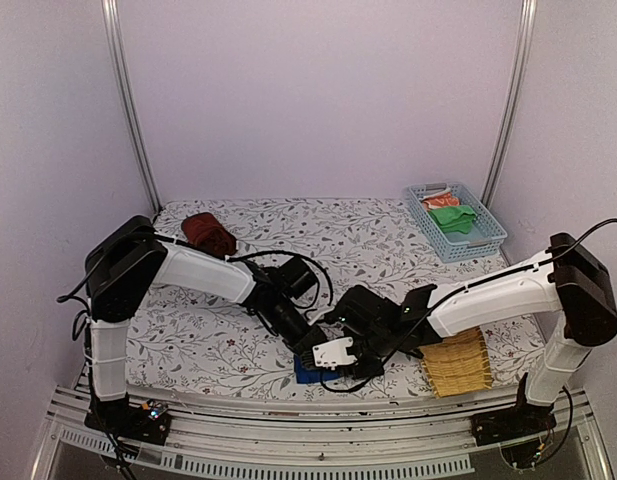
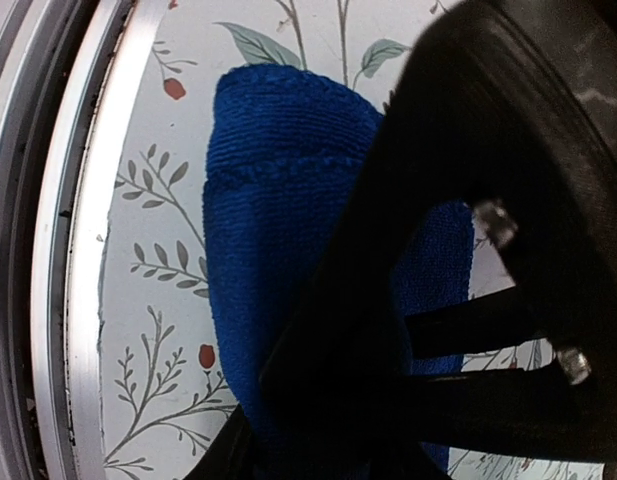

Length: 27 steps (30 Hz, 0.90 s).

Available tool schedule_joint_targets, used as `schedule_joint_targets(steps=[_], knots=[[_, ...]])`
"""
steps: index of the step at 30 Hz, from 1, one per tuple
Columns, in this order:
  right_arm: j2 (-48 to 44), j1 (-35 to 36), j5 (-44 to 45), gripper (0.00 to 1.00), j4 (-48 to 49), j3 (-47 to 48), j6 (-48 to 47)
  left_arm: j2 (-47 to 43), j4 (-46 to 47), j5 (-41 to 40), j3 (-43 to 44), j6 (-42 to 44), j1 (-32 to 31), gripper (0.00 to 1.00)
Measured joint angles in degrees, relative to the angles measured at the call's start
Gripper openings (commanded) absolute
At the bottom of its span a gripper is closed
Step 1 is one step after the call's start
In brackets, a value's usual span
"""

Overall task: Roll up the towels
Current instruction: Roll the towel at the center of the board.

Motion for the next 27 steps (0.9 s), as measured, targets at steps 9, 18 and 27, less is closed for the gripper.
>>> schedule_joint_targets(steps=[9, 18, 27], knots=[[0.5, -0.94, -6.86, 0.15, 2.14, 0.61, -1.18, -9.22, 5.73, -4.28, -9.57, -2.21, 2.23, 0.99], [7.43, -9.07, -22.82, 0.14, -6.75, 8.92, -0.28, -24.94, 10.27, -22.47, -21.79, -7.65, 4.15, 0.99], [13.99, -12.41, -30.86, 0.14, -17.0, 17.68, -0.81, -46.62, 18.6, -49.11, -31.17, -7.37, -1.07, 0.99]])
